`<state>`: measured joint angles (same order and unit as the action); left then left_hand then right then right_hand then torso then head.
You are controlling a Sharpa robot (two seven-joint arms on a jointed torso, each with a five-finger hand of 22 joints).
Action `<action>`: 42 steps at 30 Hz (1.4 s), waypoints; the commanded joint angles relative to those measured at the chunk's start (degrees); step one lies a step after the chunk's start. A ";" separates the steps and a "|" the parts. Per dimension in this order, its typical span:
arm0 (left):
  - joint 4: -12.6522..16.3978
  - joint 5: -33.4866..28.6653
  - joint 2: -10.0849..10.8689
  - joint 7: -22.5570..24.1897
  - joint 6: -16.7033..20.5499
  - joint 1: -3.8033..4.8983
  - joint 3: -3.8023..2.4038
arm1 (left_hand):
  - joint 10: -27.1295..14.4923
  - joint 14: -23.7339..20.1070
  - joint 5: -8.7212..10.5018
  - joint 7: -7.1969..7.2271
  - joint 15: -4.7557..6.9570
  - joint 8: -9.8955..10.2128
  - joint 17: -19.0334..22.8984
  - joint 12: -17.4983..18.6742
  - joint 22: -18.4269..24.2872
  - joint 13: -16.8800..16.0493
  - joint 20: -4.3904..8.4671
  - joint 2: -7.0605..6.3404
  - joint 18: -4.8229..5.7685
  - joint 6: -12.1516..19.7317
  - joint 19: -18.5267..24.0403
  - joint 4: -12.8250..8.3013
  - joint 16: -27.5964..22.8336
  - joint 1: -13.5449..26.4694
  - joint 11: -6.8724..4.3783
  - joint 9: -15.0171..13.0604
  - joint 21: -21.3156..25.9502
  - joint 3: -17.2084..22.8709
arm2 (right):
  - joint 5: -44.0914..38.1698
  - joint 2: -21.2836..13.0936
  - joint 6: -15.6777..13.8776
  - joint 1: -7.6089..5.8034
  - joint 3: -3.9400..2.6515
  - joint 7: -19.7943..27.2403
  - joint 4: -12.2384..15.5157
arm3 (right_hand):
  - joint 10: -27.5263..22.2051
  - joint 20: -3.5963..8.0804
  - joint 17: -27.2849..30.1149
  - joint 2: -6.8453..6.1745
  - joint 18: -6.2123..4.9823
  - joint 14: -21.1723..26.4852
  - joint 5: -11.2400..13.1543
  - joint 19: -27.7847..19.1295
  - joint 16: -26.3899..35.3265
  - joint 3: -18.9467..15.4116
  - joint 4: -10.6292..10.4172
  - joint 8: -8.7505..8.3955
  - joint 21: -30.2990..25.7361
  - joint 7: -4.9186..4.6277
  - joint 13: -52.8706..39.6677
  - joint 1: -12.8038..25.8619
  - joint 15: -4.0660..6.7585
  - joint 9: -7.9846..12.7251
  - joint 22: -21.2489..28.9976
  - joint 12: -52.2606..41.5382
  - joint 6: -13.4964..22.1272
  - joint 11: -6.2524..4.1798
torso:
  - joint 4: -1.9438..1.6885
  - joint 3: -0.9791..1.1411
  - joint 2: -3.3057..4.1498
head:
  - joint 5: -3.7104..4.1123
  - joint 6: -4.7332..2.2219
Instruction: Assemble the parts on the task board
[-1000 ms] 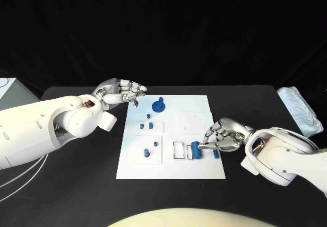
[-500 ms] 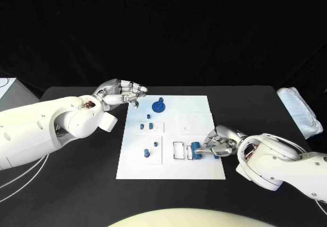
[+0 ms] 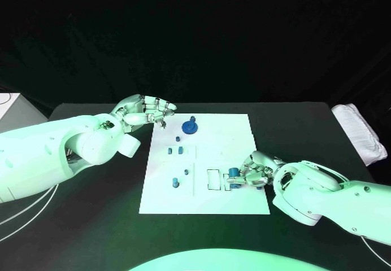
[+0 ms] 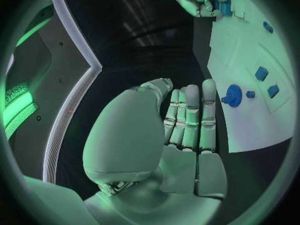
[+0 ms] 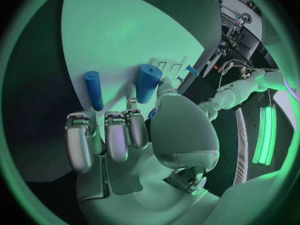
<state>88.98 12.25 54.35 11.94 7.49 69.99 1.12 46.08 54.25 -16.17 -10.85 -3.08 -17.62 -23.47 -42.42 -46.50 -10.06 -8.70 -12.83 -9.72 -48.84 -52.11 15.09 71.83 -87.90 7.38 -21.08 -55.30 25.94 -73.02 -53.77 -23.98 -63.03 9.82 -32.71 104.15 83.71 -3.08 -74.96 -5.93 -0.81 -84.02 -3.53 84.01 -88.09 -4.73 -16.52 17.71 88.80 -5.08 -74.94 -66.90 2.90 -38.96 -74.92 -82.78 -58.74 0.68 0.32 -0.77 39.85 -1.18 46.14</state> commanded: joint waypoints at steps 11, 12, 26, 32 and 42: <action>0.13 -0.35 0.02 0.31 -0.71 0.01 -0.03 | -0.33 -0.04 0.11 -0.11 -0.52 -0.33 -0.08 0.32 -0.09 0.02 -0.46 0.21 -0.83 0.36 0.12 0.14 -0.30 0.57 0.09 -0.05 -0.19 0.16 | 0.57 0.51 -1.73 0.86 0.40 -1.63 -0.63 | 2.46 0.68 -11.52 3.64 0.77 -5.26 -0.25 5.95 -0.62 2.07 1.24 -0.01 1.00 0.48 -9.87 -9.08 0.69 11.44 -15.03 -0.03 -0.57 -0.47 | 0.05 -0.06 -0.12 | 0.02 0.37; 0.12 -0.35 0.02 0.28 -0.75 0.01 -0.03 | -0.34 -0.04 0.08 -0.10 -0.53 -0.41 -0.14 0.33 -0.09 0.01 -0.47 0.29 -0.83 0.36 0.15 0.18 -0.32 0.69 0.08 -0.09 -0.17 0.23 | 1.71 0.12 -3.23 0.87 0.40 -1.11 -0.19 | 2.51 0.73 -11.78 3.80 0.81 -5.32 -0.24 5.99 -0.72 2.54 1.26 0.12 1.20 0.63 -9.92 -9.59 0.78 11.47 -15.08 -0.06 -0.95 -0.59 | 0.03 -0.05 -0.11 | 0.02 0.38; -0.38 -0.37 -0.37 0.18 -0.97 -0.04 0.06 | -0.38 -0.05 0.06 -0.09 -0.52 -0.47 -0.18 0.34 -0.08 0.01 -0.48 0.30 -0.84 0.37 0.16 0.14 -0.33 0.68 0.07 -0.11 -0.16 0.29 | 11.31 -2.52 -7.98 -1.70 0.11 2.55 5.63 | 2.39 0.83 -11.89 3.96 0.81 -5.34 -0.23 5.99 -0.76 3.01 1.18 0.23 1.20 0.77 -9.73 -9.99 0.90 11.53 -15.08 0.28 -1.32 -0.73 | -0.11 -0.37 -0.51 | 0.30 0.22; -0.38 -0.37 -0.41 0.12 -1.09 -0.05 0.10 | -0.42 -0.05 0.06 -0.08 -0.52 -0.49 -0.20 0.36 -0.08 0.01 -0.48 0.28 -0.84 0.38 0.17 0.11 -0.34 0.67 0.08 -0.12 -0.16 0.30 | 13.21 -1.29 -7.35 -2.04 0.12 2.49 5.70 | 2.40 0.84 -11.91 3.99 0.81 -5.34 -0.23 5.99 -0.77 3.07 1.17 0.22 1.20 0.79 -9.74 -10.04 0.91 11.54 -15.08 0.27 -1.33 -0.74 | -0.11 -0.39 -0.43 | 0.17 0.34; -0.29 -0.37 -0.38 -0.07 -1.34 -0.06 0.12 | -0.42 -0.05 0.06 -0.08 -0.52 -0.49 -0.20 0.36 -0.08 0.01 -0.48 0.28 -0.84 0.38 0.17 0.11 -0.34 0.67 0.08 -0.12 -0.16 0.30 | 13.94 2.03 -5.97 -1.82 0.18 0.73 3.94 | 2.40 0.91 -12.02 3.71 0.81 -5.36 -0.15 5.99 -0.80 2.93 0.18 0.16 1.20 0.73 -9.70 -8.80 0.92 11.73 -15.08 0.45 -1.49 -0.71 | -0.10 -0.40 -0.47 | 0.06 0.59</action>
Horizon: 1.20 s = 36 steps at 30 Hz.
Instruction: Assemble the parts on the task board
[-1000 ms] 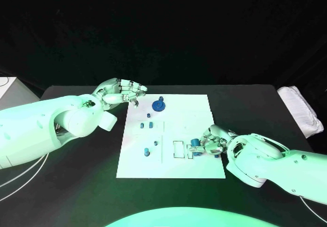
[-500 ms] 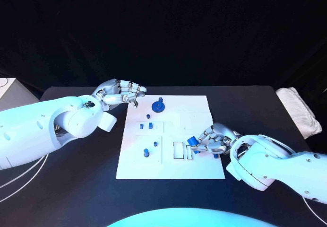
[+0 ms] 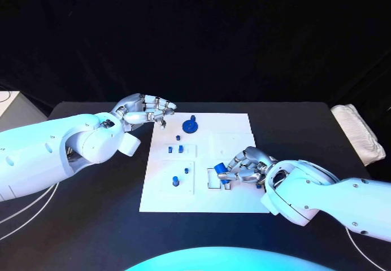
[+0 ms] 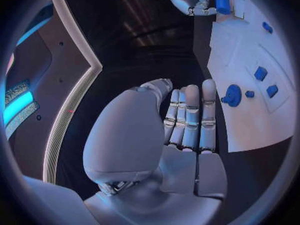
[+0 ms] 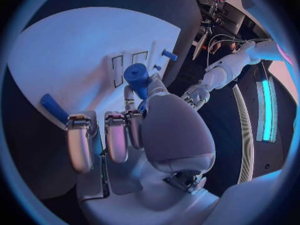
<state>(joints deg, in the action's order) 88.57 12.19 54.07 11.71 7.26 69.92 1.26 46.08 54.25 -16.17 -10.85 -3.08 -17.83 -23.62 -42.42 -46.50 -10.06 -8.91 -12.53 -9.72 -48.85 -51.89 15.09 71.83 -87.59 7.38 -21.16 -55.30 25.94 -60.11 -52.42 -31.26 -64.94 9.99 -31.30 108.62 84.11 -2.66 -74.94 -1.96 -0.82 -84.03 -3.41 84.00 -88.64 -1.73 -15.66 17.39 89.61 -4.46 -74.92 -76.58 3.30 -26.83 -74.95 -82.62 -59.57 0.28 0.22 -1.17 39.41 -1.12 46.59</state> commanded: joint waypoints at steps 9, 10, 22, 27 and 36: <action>0.08 -0.32 -0.16 0.01 -1.25 0.01 -0.02 | -0.51 -0.08 0.05 -0.09 -0.52 -0.33 -0.11 0.40 -0.09 0.02 -0.27 -0.06 -0.85 0.42 -0.02 0.06 -0.36 0.40 0.09 -0.07 -0.15 0.35 | 1.11 3.22 2.34 0.73 0.09 -2.12 -2.12 | 1.80 0.48 -11.79 0.12 0.82 -5.29 -0.26 6.00 -0.15 -0.10 -0.93 0.44 0.39 0.09 -9.45 2.41 0.49 -0.27 -15.05 0.79 -0.73 -0.28 | 0.08 0.26 0.16 | -0.43 0.19; 0.08 -0.32 -0.15 0.01 -1.25 0.01 -0.01 | -0.51 -0.08 0.05 -0.09 -0.52 -0.33 -0.11 0.40 -0.09 0.02 -0.27 -0.06 -0.85 0.42 -0.02 0.06 -0.36 0.40 0.09 -0.07 -0.15 0.35 | 1.10 3.28 2.33 0.76 0.09 -2.16 -2.15 | 1.80 0.48 -11.79 0.12 0.82 -5.29 -0.26 6.00 -0.15 -0.10 -0.93 0.44 0.39 0.09 -9.45 2.41 0.49 -0.27 -15.05 0.79 -0.73 -0.28 | 0.08 0.26 0.16 | -0.46 0.21; -0.13 -0.32 -0.05 -0.20 -1.32 0.01 0.01 | -0.55 -0.09 0.04 -0.10 -0.53 -0.37 -0.14 0.42 -0.09 0.02 -0.27 -0.04 -0.85 0.45 -0.01 0.06 -0.38 0.44 0.11 -0.09 -0.14 0.38 | 1.02 3.68 3.03 1.05 0.10 -2.25 -2.22 | 1.88 0.48 -11.95 -0.05 0.82 -5.33 -0.25 6.00 -0.21 -0.20 -0.92 0.46 0.39 0.10 -9.55 2.80 0.49 -0.26 -15.05 0.67 -0.76 -0.28 | 0.23 0.21 0.07 | -0.76 0.43; -0.19 -0.32 -0.05 -0.24 -1.36 0.01 0.03 | -0.55 -0.09 0.04 -0.10 -0.53 -0.37 -0.14 0.42 -0.09 0.02 -0.27 -0.04 -0.85 0.45 -0.01 0.06 -0.38 0.44 0.11 -0.09 -0.14 0.38 | 0.22 3.72 2.49 1.08 0.10 -2.74 -2.40 | 1.87 0.48 -11.98 -0.13 0.82 -5.33 -0.25 6.00 -0.22 -0.24 -0.92 0.47 0.39 0.11 -9.54 2.99 0.49 -0.25 -15.05 0.71 -0.79 -0.29 | 0.18 0.16 0.01 | -0.58 0.31; -0.19 -0.32 0.04 -0.30 -1.29 0.01 0.06 | -0.63 -0.11 0.04 -0.12 -0.55 -0.39 -0.17 0.45 -0.09 0.03 -0.28 -0.04 -0.84 0.50 0.01 0.06 -0.39 0.50 0.13 -0.10 -0.14 0.41 | -1.60 4.03 2.01 1.09 0.10 -2.82 -2.85 | 1.54 0.45 -11.63 -2.77 0.82 -5.25 -0.11 6.00 -0.05 -2.17 -1.06 0.92 0.39 0.15 -9.19 12.53 0.49 -0.34 -15.05 1.78 -0.69 -0.30 | 0.06 0.11 0.07 | -0.31 0.06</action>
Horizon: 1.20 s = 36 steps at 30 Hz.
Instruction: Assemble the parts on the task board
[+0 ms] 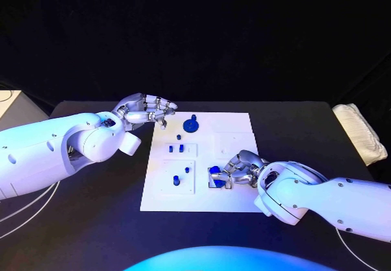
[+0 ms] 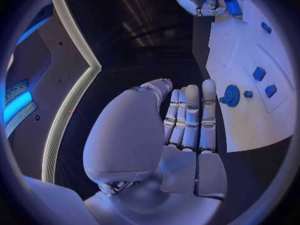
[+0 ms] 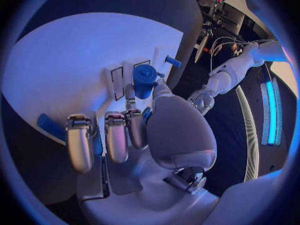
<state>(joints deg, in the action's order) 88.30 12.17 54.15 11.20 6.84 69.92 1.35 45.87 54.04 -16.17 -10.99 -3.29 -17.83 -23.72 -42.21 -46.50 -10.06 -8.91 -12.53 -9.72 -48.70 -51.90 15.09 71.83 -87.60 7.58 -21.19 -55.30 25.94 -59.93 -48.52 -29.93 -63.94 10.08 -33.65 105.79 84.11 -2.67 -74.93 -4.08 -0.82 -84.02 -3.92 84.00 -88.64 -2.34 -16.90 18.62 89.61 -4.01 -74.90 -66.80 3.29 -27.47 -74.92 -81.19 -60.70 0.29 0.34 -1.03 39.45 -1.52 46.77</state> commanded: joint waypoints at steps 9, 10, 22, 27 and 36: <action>0.10 -0.29 0.10 0.15 -0.76 0.02 -0.02 | -0.44 0.10 0.03 0.02 -0.34 -0.41 -0.08 0.26 -0.09 0.03 -0.29 0.01 -0.84 0.38 0.02 0.09 -0.40 0.55 -0.07 -0.07 -0.13 0.44 | -2.71 0.19 1.35 0.08 0.00 -0.02 0.00 | 1.31 0.40 -11.59 -0.51 0.82 -5.24 0.29 6.00 0.00 -5.54 -0.01 -0.01 0.39 -0.37 -9.02 6.59 0.43 0.18 -15.08 1.01 0.87 -0.23 | 0.08 -0.04 0.02 | 0.08 -0.08; 0.10 -0.29 0.11 0.14 -0.75 0.02 -0.02 | -0.44 0.10 0.03 0.02 -0.34 -0.41 -0.08 0.26 -0.09 0.03 -0.29 0.01 -0.84 0.38 0.02 0.09 -0.40 0.55 -0.07 -0.07 -0.13 0.44 | -2.81 0.16 1.44 0.08 0.00 0.02 0.03 | 1.22 0.39 -11.61 -0.55 0.82 -5.24 0.27 6.00 0.00 -5.65 -0.01 -0.01 0.39 -0.38 -8.91 6.74 0.42 0.18 -15.08 1.21 0.90 -0.22 | 0.07 -0.03 0.02 | 0.08 -0.08; 0.09 -0.29 0.20 0.04 -0.83 0.01 0.01 | -0.48 0.08 0.03 0.01 -0.36 -0.43 -0.12 0.27 -0.09 0.03 -0.30 0.06 -0.84 0.42 0.03 0.10 -0.42 0.59 -0.06 -0.08 -0.12 0.49 | -4.55 -1.19 1.43 0.12 0.01 3.68 1.25 | 1.38 0.41 -11.91 1.01 0.82 -5.31 0.32 6.00 -0.09 -6.28 1.39 0.65 0.39 -0.31 -9.23 -3.80 0.47 -0.02 -15.08 1.25 1.17 -0.29 | 0.07 0.07 0.01 | 0.20 -0.09; 0.04 -0.29 0.24 -0.10 -0.98 0.01 0.03 | -0.51 0.06 0.03 0.00 -0.37 -0.45 -0.14 0.27 -0.09 0.02 -0.31 0.09 -0.84 0.45 0.04 0.10 -0.43 0.61 -0.05 -0.09 -0.12 0.52 | -5.63 -2.07 0.92 0.13 0.01 5.60 2.06 | 1.53 0.63 -12.24 -0.04 0.82 -5.38 0.24 6.00 -0.22 -5.67 1.11 2.10 0.39 0.23 -9.45 -6.73 0.79 -0.54 -15.08 1.04 -0.23 -0.72 | 0.06 0.05 -0.01 | 0.17 -0.09; -0.06 -0.29 0.27 -0.20 -1.09 0.01 0.07 | -0.51 0.06 0.03 0.00 -0.37 -0.45 -0.14 0.27 -0.09 0.02 -0.31 0.09 -0.84 0.45 0.04 0.10 -0.43 0.61 -0.05 -0.09 -0.12 0.52 | -6.05 -2.60 1.19 0.19 0.00 6.78 2.47 | 2.23 1.04 -12.82 -1.44 0.82 -5.50 0.19 6.00 -0.44 -4.73 0.42 4.12 0.39 0.94 -10.32 -7.32 1.28 -1.50 -15.08 -0.32 -1.37 -1.32 | 0.01 0.01 0.01 | 0.18 -0.11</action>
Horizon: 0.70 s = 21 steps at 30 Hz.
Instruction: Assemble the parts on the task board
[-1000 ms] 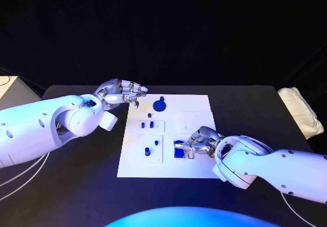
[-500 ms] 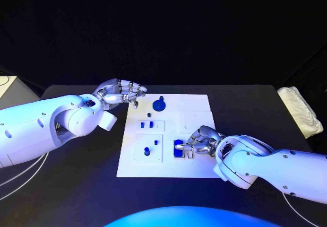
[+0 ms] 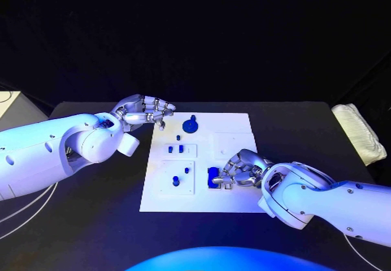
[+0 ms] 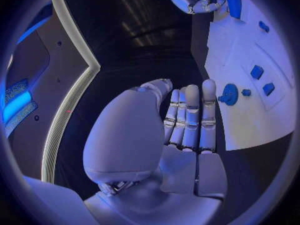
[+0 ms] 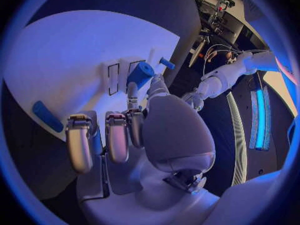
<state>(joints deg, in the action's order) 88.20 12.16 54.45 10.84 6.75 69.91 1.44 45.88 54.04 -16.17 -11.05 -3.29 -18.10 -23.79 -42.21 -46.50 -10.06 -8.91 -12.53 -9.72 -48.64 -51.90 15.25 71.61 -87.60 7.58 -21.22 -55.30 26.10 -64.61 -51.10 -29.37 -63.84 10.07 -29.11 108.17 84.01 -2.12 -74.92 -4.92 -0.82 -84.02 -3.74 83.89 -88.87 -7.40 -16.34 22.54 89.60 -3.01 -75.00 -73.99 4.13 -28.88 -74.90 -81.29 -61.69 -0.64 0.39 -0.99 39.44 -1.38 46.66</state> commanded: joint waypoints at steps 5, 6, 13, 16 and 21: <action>0.07 -0.29 -0.02 0.13 -1.04 0.01 0.01 | -0.51 0.05 0.02 0.05 -0.37 -0.18 -0.08 0.27 -0.09 0.02 -0.31 0.09 -0.84 0.39 0.04 -0.06 -0.22 0.61 -0.05 -0.06 -0.12 0.36 | -1.91 0.27 1.10 0.13 0.01 1.52 -0.50 | 2.47 0.70 -13.01 -0.36 0.82 -5.54 0.00 6.11 -0.29 1.26 0.04 0.94 0.40 0.13 -10.42 -1.56 0.63 -0.53 -15.10 -0.49 -0.18 -0.59 | -0.08 -0.06 0.04 | 0.02 0.16; 0.08 -0.29 -0.02 0.13 -1.04 0.01 0.01 | -0.51 0.05 0.02 0.05 -0.37 -0.18 -0.08 0.27 -0.09 0.02 -0.31 0.09 -0.84 0.39 0.04 -0.06 -0.22 0.61 -0.05 -0.06 -0.12 0.36 | -2.25 0.38 1.12 0.15 0.01 1.18 -0.68 | 2.52 0.74 -13.08 -0.26 0.82 -5.55 0.01 6.11 -0.31 1.50 0.13 1.14 0.40 0.19 -10.48 -2.12 0.68 -0.64 -15.10 -0.58 -0.10 -0.64 | -0.08 -0.06 0.04 | 0.02 0.16; 0.13 -0.29 0.02 0.08 -0.99 0.01 0.03 | -0.56 0.01 0.03 0.04 -0.39 -0.25 -0.12 0.27 -0.08 0.01 -0.33 0.17 -0.84 0.41 0.07 -0.04 -0.25 0.69 -0.03 -0.09 -0.10 0.43 | -5.80 1.37 1.11 0.26 0.01 -0.47 -1.58 | 3.07 1.16 -13.42 1.35 0.82 -5.62 -0.06 6.11 -0.44 4.49 0.64 2.20 0.40 0.82 -11.20 -6.70 1.15 -1.05 -15.10 -1.69 0.09 -1.21 | -0.12 -0.01 0.12 | 0.09 0.27; 0.14 -0.29 0.08 0.02 -0.97 0.01 0.03 | -0.57 0.00 0.03 0.03 -0.40 -0.27 -0.13 0.27 -0.08 0.01 -0.33 0.21 -0.84 0.41 0.08 -0.03 -0.27 0.72 -0.02 -0.10 -0.10 0.45 | -8.16 1.58 0.34 0.44 0.01 -1.19 -1.67 | 3.43 1.31 -13.61 1.96 0.82 -5.67 -0.08 6.11 -0.52 5.45 0.49 2.48 0.40 1.07 -11.63 -7.56 1.32 -1.09 -15.10 -2.45 -0.11 -1.42 | -0.04 -0.02 0.11 | 0.08 0.31; 0.14 -0.29 0.10 -0.01 -0.98 0.01 0.03 | -0.57 0.00 0.03 0.03 -0.40 -0.27 -0.13 0.27 -0.08 0.01 -0.33 0.21 -0.84 0.41 0.08 -0.03 -0.27 0.72 -0.02 -0.10 -0.10 0.45 | -9.50 1.67 -0.17 0.56 0.02 -1.55 -1.74 | 3.74 1.44 -13.64 2.17 0.82 -5.67 -0.07 6.11 -0.54 6.10 0.47 2.67 0.40 1.26 -12.02 -8.23 1.46 -1.10 -15.10 -3.14 -0.24 -1.59 | 0.05 -0.04 0.02 | 0.07 0.36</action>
<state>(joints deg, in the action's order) 88.22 12.16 54.61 10.62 6.66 69.90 1.50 45.88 54.04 -16.17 -11.05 -3.29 -18.10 -23.86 -42.21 -46.50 -10.06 -8.91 -12.30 -9.72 -48.65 -51.90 15.25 71.61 -87.37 7.58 -21.27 -55.30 26.10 -70.65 -49.42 -29.38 -63.54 9.91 -28.70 107.07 83.89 -1.03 -74.92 -3.20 -0.82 -84.03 -3.66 84.01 -89.09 -1.55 -15.88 24.83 89.60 -2.22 -75.06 -81.32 5.35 -29.91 -74.94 -84.25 -61.83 -1.77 0.37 -1.03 39.53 -1.31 46.99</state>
